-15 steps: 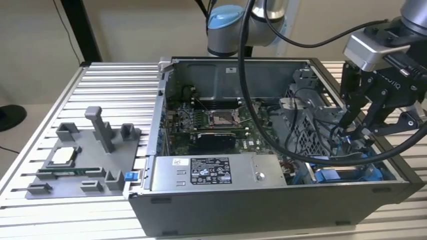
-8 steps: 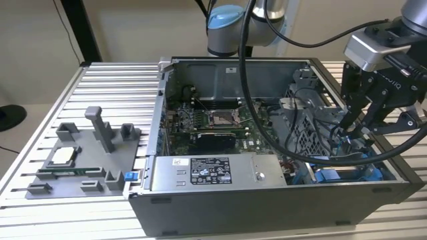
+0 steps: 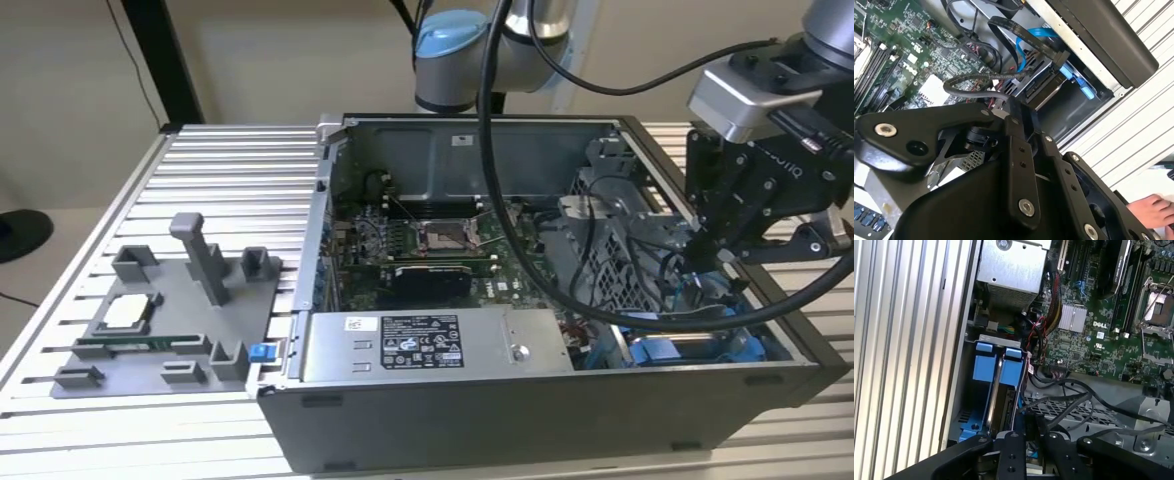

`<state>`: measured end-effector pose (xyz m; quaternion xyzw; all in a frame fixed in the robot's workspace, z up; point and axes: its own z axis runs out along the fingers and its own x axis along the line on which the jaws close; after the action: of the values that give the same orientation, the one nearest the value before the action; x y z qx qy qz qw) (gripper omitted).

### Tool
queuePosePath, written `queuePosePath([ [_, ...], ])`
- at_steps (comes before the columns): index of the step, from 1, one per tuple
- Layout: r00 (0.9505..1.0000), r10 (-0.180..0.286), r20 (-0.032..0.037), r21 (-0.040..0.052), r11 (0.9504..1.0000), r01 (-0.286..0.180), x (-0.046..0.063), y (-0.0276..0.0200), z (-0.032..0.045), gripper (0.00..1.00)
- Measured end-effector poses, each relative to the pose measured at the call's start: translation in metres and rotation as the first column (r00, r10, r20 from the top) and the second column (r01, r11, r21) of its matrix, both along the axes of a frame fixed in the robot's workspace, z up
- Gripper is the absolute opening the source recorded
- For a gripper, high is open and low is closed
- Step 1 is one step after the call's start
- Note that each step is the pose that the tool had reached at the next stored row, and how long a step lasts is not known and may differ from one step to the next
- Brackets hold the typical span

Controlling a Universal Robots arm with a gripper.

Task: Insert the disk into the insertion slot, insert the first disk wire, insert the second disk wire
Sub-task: 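Insert the first disk wire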

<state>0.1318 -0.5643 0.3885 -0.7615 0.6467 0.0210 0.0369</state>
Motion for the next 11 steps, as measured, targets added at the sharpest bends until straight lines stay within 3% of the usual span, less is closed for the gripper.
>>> queuePosePath([
  [6,1.0000,0.000,-0.0003,0.0000,1.0000,0.000,0.0000,0.0000,0.0000,0.00],
  [11,1.0000,-0.004,-0.0003,-0.0010,1.0000,0.004,0.0028,0.0000,-0.0086,0.00],
])
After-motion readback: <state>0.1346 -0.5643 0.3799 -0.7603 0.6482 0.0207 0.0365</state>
